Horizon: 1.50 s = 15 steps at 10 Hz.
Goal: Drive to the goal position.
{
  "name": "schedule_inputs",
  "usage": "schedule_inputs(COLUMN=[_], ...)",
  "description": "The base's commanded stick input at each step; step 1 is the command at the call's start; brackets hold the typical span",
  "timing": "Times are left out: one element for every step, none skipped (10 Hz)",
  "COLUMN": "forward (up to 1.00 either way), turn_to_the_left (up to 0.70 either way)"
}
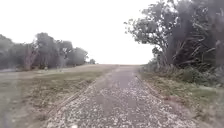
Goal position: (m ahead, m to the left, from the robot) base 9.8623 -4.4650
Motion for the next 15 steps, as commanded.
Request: schedule_inputs(forward=[0.45, 0.45, 0.45, 0.45, 0.45, 0.45, 0.45, 0.45, 0.45, 0.45, 0.45, 0.45, 0.45, 0.45, 0.45], turn_to_the_left=[0.00, 0.00, 0.00, 0.00, -0.13, -0.27, -0.27, -0.27, -0.27, -0.26, -0.26, -0.26, -0.26, -0.26, -0.26])
